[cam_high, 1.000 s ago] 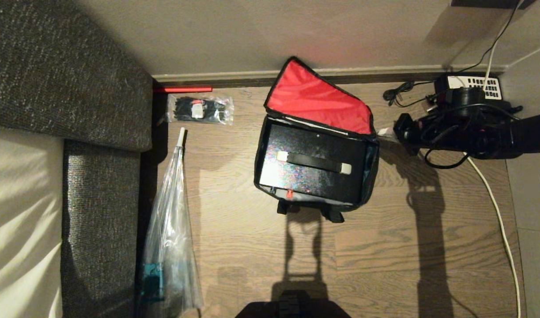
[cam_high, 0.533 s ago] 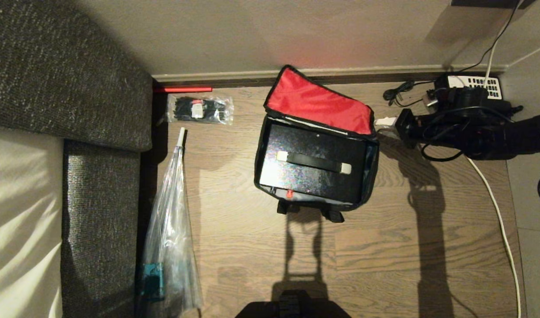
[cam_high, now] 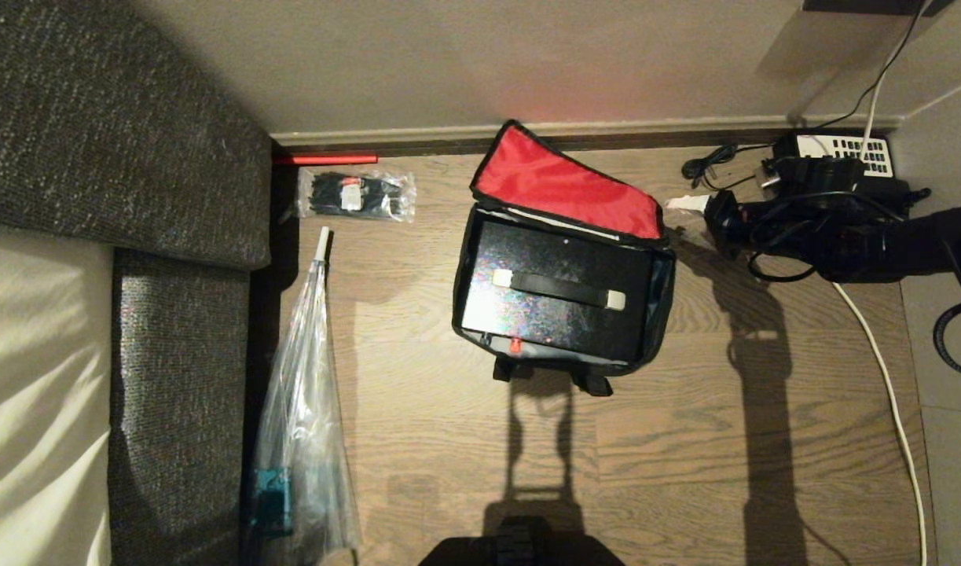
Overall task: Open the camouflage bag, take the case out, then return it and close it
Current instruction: Close the top of the storage box
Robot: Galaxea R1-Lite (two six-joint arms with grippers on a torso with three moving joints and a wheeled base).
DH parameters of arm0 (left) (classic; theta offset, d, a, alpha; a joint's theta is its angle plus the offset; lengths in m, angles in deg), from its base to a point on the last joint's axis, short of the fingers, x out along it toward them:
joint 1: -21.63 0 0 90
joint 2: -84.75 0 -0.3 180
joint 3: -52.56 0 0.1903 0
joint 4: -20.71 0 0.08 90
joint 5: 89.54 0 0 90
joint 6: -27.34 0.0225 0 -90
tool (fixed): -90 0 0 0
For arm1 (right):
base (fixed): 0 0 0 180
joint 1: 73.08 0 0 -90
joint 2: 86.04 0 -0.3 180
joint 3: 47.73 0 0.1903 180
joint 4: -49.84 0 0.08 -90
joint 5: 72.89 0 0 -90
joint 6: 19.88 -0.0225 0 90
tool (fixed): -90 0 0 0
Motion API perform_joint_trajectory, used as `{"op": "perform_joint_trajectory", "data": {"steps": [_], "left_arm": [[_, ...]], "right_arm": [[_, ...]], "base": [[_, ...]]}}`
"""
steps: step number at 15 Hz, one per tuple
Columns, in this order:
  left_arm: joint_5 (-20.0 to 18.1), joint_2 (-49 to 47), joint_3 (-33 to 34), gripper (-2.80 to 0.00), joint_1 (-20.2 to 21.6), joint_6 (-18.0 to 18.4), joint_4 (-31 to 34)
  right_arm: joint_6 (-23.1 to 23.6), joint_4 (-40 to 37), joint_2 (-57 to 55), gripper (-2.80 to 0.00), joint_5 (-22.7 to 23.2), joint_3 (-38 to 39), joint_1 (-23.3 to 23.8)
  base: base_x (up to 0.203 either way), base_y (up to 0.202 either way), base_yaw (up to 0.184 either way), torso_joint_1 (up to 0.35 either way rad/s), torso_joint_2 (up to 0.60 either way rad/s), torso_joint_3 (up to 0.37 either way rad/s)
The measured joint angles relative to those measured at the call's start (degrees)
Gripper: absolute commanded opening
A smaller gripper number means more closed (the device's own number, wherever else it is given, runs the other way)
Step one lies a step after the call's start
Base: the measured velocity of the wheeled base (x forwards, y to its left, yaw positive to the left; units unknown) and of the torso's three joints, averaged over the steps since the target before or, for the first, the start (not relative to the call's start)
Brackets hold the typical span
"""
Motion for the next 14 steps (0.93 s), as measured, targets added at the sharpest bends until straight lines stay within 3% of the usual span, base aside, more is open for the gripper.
{"op": "perform_joint_trajectory", "data": {"steps": [6, 11, 12, 14], "left_arm": [[0.0, 0.0, 0.0, -2.80, -0.1, 0.0, 0.0], [0.0, 0.0, 0.0, -2.80, -0.1, 0.0, 0.0], [0.0, 0.0, 0.0, -2.80, -0.1, 0.0, 0.0], [0.0, 0.0, 0.0, -2.80, -0.1, 0.0, 0.0]], "right_arm": [[-6.7, 2.6, -4.9, 0.00, 0.4, -8.0, -0.3], [-12.1, 7.6, -7.1, 0.00, 2.0, -9.2, -2.0], [-12.7, 8.2, -7.2, -2.80, 2.0, -9.2, -2.5], [-13.2, 8.4, -7.3, -2.80, 1.8, -9.2, -3.0]], "base": [[0.000, 0.000, 0.000, 0.000, 0.00, 0.000], [0.000, 0.000, 0.000, 0.000, 0.00, 0.000], [0.000, 0.000, 0.000, 0.000, 0.00, 0.000], [0.000, 0.000, 0.000, 0.000, 0.00, 0.000]]}}
